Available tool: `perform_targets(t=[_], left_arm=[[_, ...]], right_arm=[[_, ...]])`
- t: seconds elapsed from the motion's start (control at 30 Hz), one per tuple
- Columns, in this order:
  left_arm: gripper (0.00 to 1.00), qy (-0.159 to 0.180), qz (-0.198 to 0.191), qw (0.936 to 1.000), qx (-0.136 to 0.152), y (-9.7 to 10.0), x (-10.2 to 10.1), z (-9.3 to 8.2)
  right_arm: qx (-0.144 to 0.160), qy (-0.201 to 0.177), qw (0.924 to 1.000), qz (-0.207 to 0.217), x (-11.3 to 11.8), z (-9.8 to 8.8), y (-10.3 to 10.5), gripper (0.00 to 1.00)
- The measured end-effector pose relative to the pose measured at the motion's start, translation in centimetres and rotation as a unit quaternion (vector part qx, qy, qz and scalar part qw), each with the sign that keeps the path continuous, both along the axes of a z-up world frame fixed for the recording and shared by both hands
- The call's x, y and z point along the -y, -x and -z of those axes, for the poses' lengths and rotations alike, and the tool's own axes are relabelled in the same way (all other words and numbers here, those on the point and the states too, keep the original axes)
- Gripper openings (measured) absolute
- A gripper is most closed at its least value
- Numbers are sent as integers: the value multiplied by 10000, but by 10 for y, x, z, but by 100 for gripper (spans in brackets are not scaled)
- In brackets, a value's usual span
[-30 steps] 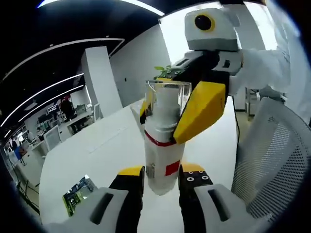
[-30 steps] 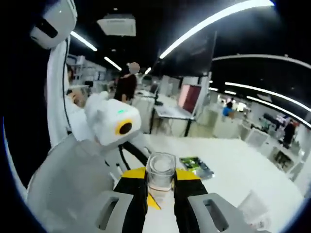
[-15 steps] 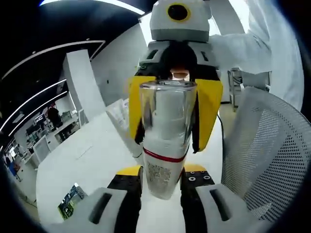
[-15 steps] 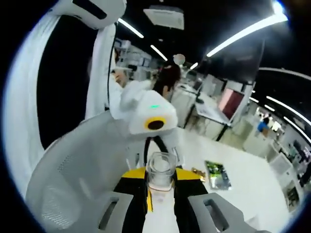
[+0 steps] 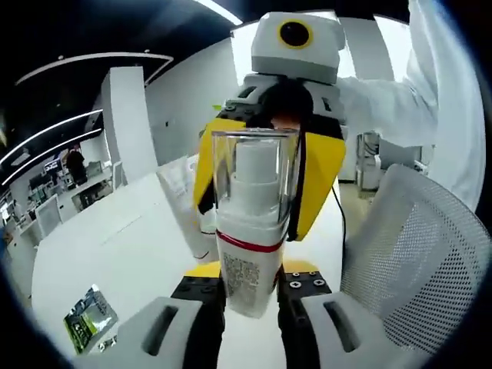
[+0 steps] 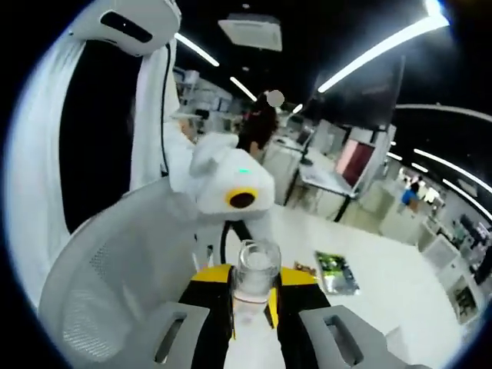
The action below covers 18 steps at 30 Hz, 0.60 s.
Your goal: Arrange the skincare products in the storage area until every visible bottle or jar stands upright without overlapping.
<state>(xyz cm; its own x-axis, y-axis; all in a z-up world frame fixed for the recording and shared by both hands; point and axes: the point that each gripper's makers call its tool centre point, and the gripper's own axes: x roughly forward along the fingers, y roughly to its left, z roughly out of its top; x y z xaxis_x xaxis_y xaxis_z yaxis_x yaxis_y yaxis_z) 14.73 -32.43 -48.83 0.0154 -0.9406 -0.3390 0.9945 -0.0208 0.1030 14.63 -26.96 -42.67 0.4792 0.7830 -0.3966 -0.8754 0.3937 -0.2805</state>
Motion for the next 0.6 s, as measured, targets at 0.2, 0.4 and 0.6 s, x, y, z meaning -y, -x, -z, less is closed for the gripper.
perform_targets(t=[0.2, 0.4, 0.6], left_arm=[[22, 201, -69, 9992, -324, -2, 25, -2], [22, 272, -300, 9983, -411, -10, 47, 0], [22, 383, -426, 9972, -491, -4, 69, 4]], right_arm=[[202, -329, 9928, 1131, 31, -3, -11, 15], [431, -453, 9697, 2360, 57, 4, -13, 17], [238, -799, 9245, 3720, 85, 19, -6, 16]])
